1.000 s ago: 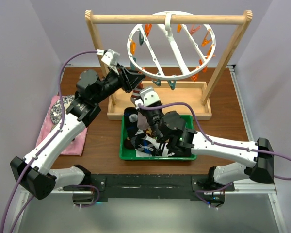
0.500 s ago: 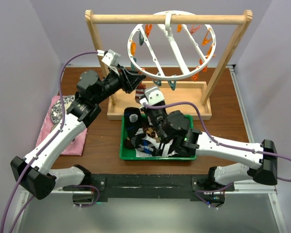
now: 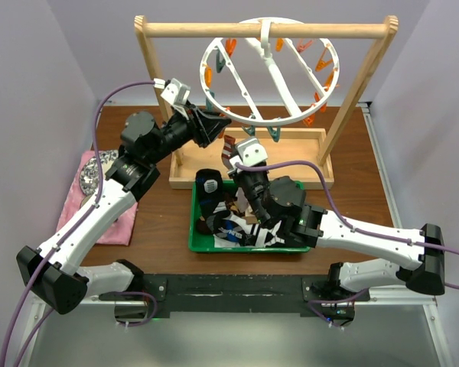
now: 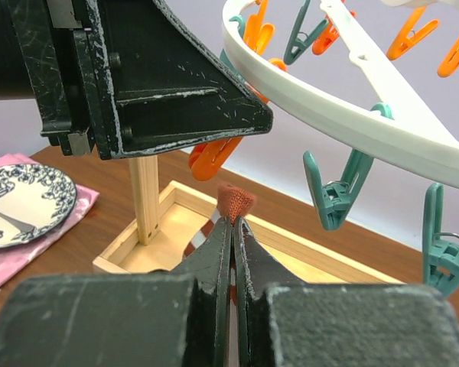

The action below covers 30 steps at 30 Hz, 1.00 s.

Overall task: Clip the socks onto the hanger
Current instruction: Clamp the sock onto the hanger.

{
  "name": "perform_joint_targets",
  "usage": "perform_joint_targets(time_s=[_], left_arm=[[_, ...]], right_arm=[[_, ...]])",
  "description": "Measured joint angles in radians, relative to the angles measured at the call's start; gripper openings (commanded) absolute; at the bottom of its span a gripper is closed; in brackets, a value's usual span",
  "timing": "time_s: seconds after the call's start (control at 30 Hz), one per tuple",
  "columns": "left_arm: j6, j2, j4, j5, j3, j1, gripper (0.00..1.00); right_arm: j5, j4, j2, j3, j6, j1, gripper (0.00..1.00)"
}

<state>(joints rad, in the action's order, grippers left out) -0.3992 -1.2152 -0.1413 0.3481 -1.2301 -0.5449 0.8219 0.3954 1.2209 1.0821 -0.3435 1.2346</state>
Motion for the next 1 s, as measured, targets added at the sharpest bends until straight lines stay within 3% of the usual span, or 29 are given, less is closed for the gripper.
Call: perform_joint_targets(time_s=[1.0], left_arm=[[0.000,0.006,-0.024,0.007,0.019,0.000,0.00]], right_arm=[[-0.055,-0.015,0.030,0.053,0.010,0.000,0.00]])
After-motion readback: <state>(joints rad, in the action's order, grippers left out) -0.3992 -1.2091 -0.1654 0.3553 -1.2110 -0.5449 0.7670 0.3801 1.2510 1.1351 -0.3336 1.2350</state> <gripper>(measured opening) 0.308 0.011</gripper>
